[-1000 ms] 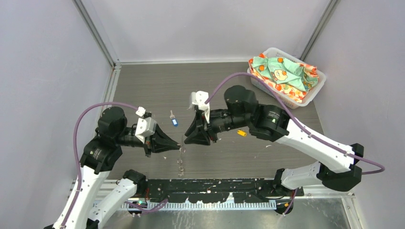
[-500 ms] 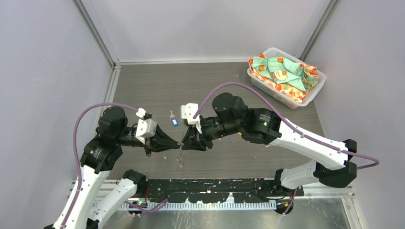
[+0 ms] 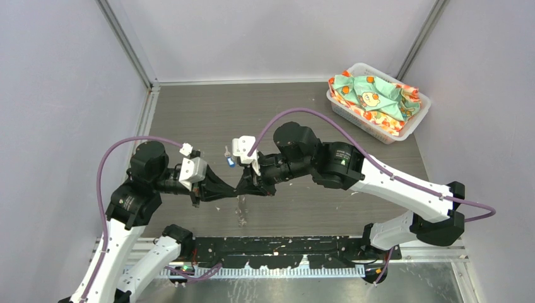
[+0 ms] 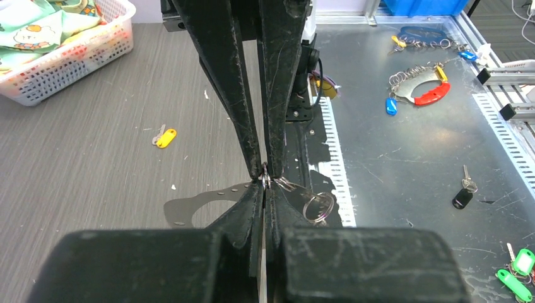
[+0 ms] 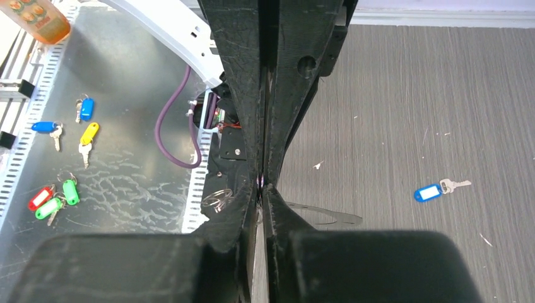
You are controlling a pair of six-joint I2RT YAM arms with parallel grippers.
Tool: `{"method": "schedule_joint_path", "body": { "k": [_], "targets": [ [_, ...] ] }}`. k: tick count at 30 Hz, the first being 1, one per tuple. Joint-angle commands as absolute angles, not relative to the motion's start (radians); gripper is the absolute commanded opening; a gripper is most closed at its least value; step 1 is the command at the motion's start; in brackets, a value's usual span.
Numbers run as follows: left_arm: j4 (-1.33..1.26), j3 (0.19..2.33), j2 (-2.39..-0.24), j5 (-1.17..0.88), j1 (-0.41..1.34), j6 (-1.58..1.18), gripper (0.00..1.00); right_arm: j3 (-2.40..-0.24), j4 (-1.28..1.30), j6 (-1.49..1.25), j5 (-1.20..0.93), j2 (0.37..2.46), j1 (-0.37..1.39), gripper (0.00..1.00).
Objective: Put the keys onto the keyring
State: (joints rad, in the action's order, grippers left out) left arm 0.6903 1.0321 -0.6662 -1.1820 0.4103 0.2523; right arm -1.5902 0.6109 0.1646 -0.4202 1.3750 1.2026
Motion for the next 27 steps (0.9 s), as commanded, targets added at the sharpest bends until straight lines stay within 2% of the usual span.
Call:
{"method": "schedule_joint_path", "body": {
  "k": [1, 7, 11, 15, 16, 18, 20, 23, 27],
  "targets": [
    [0.676, 1.075, -0.658, -1.219, 0.410, 0.266, 0.00, -1.643, 0.588, 0.176, -0.408, 1.380, 1.208, 0.11],
    [0.676, 1.081, -0.657, -1.224, 0.410, 0.256, 0.00, -1.658, 0.636, 0.194, -0.388, 1.396, 1.215, 0.01],
    [0.668, 1.087, -0.657, -1.235, 0.410, 0.238, 0.00, -1.651, 0.627, 0.212, -0.336, 1.390, 1.221, 0.01],
    [0.645, 1.083, -0.646, -1.244, 0.410, 0.197, 0.01, -1.561, 0.484, 0.193, -0.331, 1.315, 1.221, 0.01],
    [0.638, 1.079, -0.643, -1.244, 0.410, 0.183, 0.06, -1.529, 0.431, 0.185, -0.340, 1.292, 1.221, 0.01],
    [0.630, 1.072, -0.635, -1.243, 0.410, 0.154, 0.22, -1.471, 0.346, 0.159, -0.354, 1.246, 1.218, 0.01],
    [0.629, 1.058, -0.626, -1.239, 0.410, 0.126, 0.32, -1.428, 0.285, 0.119, -0.374, 1.215, 1.216, 0.01],
    [0.623, 1.034, -0.609, -1.244, 0.410, 0.083, 0.36, -1.366, 0.191, 0.067, -0.395, 1.173, 1.215, 0.01],
    [0.517, 0.994, -0.584, -1.231, 0.410, -0.022, 0.34, -1.294, 0.090, 0.007, -0.413, 1.126, 1.213, 0.01]
  ]
}}
